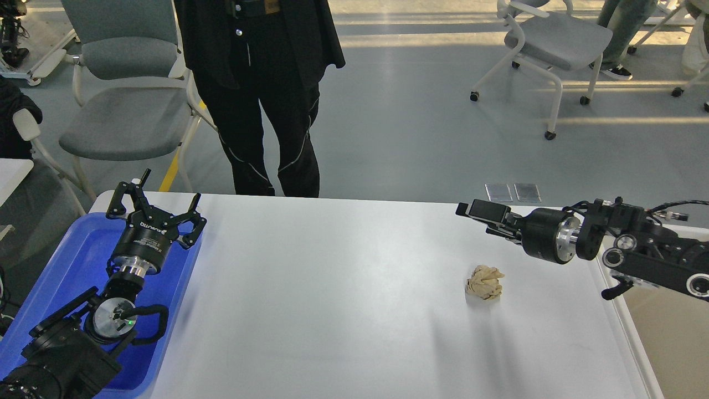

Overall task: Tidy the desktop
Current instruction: 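Swing the right gripper out and lower it toward the crumpled paper ball, then close the right gripper on the crumpled paper ball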

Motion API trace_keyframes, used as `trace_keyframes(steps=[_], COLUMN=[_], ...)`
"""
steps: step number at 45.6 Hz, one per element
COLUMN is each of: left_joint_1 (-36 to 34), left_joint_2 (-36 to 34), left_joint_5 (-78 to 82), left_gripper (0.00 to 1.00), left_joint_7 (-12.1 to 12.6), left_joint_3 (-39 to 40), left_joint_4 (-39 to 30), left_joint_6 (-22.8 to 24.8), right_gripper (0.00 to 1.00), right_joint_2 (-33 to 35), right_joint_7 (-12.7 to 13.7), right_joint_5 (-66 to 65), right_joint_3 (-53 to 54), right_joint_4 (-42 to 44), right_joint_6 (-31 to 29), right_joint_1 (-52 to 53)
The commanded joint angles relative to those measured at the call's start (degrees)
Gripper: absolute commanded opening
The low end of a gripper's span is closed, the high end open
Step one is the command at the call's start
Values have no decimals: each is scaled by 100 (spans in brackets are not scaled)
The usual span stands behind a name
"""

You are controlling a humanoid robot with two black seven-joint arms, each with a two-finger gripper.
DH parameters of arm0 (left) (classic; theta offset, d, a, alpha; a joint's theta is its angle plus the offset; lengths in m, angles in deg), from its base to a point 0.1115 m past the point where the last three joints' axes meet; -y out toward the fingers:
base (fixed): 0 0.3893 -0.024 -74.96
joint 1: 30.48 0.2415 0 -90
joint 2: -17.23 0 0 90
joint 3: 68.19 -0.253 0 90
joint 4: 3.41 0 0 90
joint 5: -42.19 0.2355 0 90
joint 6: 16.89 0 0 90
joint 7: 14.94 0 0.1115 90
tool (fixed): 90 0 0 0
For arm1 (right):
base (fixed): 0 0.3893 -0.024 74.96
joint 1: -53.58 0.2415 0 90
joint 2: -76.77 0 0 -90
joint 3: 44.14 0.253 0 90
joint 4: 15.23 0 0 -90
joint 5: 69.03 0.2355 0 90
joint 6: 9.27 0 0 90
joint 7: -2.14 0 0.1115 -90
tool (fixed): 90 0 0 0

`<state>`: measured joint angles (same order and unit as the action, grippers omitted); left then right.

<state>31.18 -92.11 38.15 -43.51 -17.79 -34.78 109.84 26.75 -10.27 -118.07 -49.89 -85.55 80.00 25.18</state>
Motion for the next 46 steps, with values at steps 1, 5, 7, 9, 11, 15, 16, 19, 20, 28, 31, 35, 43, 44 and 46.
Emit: trace_keyframes(steps=[1, 5, 7, 9, 11, 15, 16, 19, 20, 28, 31, 35, 43, 44, 46], left_joint_1=[4, 4, 4, -5, -5, -5, 4, -5, -5, -5, 4, -5, -5, -5, -5], left_joint_2=[0, 0, 0, 0, 0, 0, 0, 0, 0, 0, 0, 0, 0, 0, 0], left_joint_5=[-1, -1, -1, -1, -1, -1, -1, -1, -1, 8, 8, 8, 8, 8, 8], left_gripper=[100, 100, 100, 100, 100, 100, 100, 100, 100, 100, 100, 100, 100, 100, 100], left_joint_7=[0, 0, 0, 0, 0, 0, 0, 0, 0, 0, 0, 0, 0, 0, 0], left_joint_3=[-3, 5, -3, -3, -3, 6, -3, -3, -3, -3, -3, -3, -3, -3, -3], left_joint_4=[0, 0, 0, 0, 0, 0, 0, 0, 0, 0, 0, 0, 0, 0, 0], left_joint_6=[0, 0, 0, 0, 0, 0, 0, 0, 0, 9, 9, 0, 9, 9, 9], right_gripper=[100, 100, 99, 99, 99, 99, 99, 99, 99, 99, 99, 99, 100, 100, 100], right_joint_2=[-298, -430, -561, -737, -974, -1282, -1352, -1563, -1625, -1950, -1968, -1986, -2003, -2003, -2003], right_joint_7=[63, 72, 89, 98, 89, 89, 89, 89, 89, 89, 89, 81, 81, 81, 81], right_joint_5=[-1379, -1652, -1783, -1898, -2012, -2083, -2083, -2074, -2065, -2021, -2021, -2039, -2021, -2021, -2013], right_joint_3=[-1305, -1542, -1657, -1806, -2017, -2342, -2430, -2685, -2746, -2923, -2923, -2923, -2923, -2923, -2914], right_joint_4=[-25, 45, 238, 492, 818, 1161, 1223, 1477, 1591, 2067, 2119, 2330, 2436, 2471, 2576], right_joint_6=[214, 398, 547, 679, 820, 1092, 1154, 1339, 1409, 1726, 1752, 1822, 1849, 1858, 1849], right_joint_1=[546, 608, 608, 608, 582, 564, 564, 529, 520, 389, 275, 90, -121, -147, -209])
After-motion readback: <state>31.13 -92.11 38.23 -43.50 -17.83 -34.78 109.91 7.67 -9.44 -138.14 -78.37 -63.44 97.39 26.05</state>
